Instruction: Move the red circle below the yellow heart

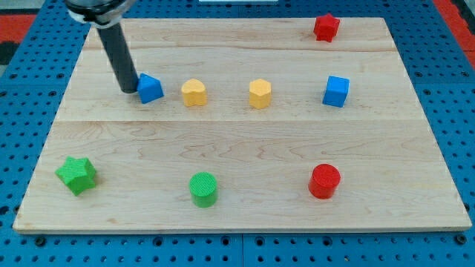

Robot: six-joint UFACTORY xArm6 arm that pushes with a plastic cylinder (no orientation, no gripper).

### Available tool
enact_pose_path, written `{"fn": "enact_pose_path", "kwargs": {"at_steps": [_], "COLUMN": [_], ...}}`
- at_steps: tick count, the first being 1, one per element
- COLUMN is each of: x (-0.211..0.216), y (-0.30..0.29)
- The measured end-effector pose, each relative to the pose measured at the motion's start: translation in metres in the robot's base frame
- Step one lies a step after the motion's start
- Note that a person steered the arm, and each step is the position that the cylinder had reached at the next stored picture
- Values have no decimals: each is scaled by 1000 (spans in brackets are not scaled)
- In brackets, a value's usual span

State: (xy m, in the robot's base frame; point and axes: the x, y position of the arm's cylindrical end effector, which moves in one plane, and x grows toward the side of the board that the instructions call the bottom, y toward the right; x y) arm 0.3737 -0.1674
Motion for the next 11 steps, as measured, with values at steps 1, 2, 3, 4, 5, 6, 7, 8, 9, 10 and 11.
{"fn": "enact_pose_path", "kwargs": {"at_steps": [1,2,3,4,5,6,7,8,9,10,11], "x": [-1,34,77,99,114,142,193,196,172,143,139], "y": [-11,-46,41,169,291,398,369,296,220,169,175]}}
